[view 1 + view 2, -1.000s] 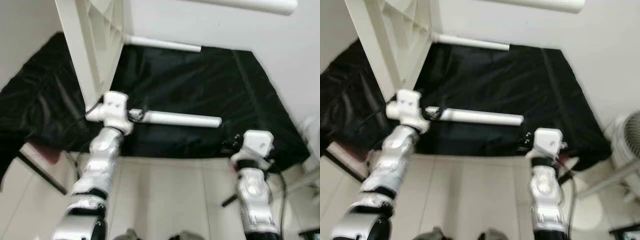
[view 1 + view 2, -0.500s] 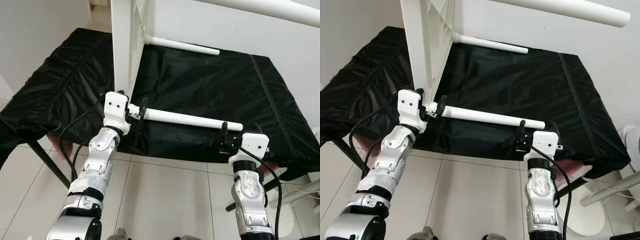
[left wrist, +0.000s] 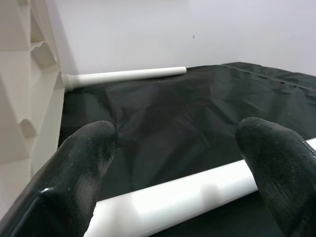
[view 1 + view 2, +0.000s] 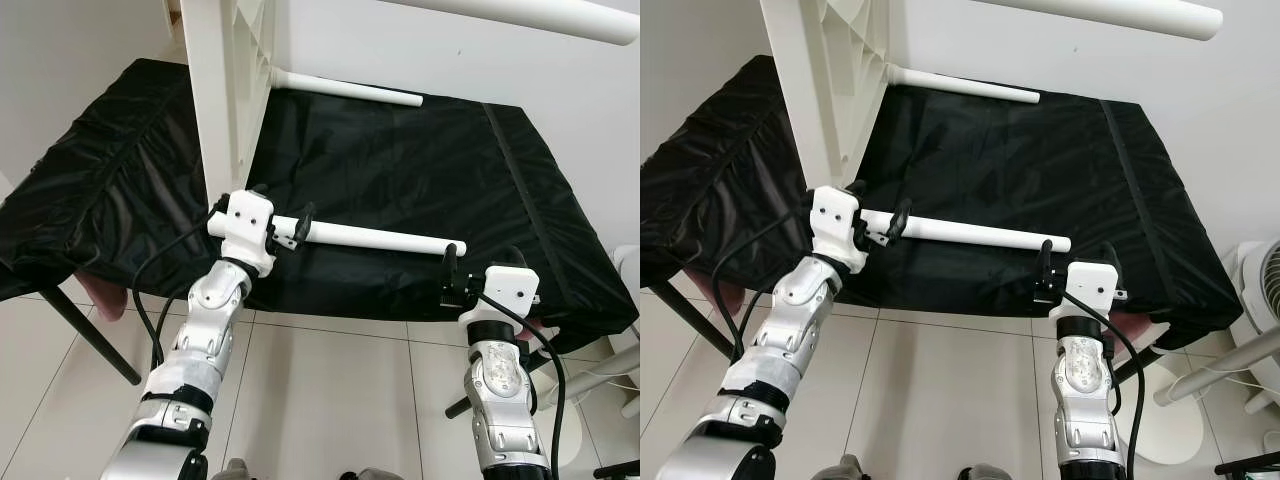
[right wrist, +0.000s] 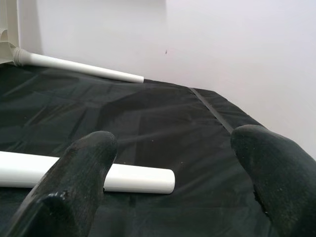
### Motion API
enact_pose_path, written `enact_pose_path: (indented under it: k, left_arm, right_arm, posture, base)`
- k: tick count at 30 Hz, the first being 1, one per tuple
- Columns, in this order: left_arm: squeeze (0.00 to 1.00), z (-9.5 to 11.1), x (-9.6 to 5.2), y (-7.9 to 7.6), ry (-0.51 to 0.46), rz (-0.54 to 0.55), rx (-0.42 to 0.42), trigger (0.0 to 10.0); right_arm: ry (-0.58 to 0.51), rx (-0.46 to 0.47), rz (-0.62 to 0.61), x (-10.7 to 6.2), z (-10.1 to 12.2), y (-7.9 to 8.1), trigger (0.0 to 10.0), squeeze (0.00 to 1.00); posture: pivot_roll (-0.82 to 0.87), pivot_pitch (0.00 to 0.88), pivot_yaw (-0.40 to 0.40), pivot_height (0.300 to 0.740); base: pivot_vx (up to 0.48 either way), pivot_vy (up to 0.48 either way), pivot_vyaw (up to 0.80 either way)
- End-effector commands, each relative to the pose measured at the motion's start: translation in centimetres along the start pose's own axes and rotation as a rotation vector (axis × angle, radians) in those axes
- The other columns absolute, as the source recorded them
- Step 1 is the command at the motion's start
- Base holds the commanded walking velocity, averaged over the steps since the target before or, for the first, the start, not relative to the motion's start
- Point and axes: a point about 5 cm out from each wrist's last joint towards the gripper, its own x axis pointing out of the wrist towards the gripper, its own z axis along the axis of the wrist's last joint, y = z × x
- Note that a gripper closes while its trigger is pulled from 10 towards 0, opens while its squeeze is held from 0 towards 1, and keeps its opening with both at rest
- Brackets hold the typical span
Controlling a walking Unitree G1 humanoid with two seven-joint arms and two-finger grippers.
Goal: Building children table
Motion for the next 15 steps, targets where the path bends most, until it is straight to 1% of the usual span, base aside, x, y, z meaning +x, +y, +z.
enact_pose_path:
  k: [1, 6, 11, 15]
  left_arm:
    - [0.0, 0.02, -0.08, -0.58, -0.003, -0.04, 0.018, 10.0]
    - [0.0, 0.01, 0.01, -1.0, 0.001, -0.052, 0.024, 10.0]
    - [0.0, 0.22, 0.2, -1.0, -0.005, -0.058, 0.021, 10.0]
    - [0.0, 0.48, 0.39, -0.92, -0.013, -0.062, 0.032, 10.0]
  right_arm:
    - [0.006, 0.002, -0.01, -0.15, -0.23, -0.2, 10.0, 0.0]
    - [0.007, 0.006, -0.009, -0.13, -0.24, -0.12, 10.0, 0.0]
    - [0.008, 0.012, -0.022, -0.09, -0.19, -0.27, 10.0, 0.0]
    - [0.01, 0.009, -0.035, -0.14, -0.17, -0.52, 10.0, 0.0]
  posture:
    - [0.07, 0.0, -0.046, 0.74]
    - [0.07, 0.0, -0.045, 0.74]
    - [0.06, 0.0, -0.039, 0.74]
    - [0.06, 0.0, -0.04, 0.74]
  base:
    - [0.0, 0.0, 0.0]
    - [0.0, 0.0, 0.0]
    - [0.0, 0.0, 0.0]
    - [0.0, -0.48, 0.0]
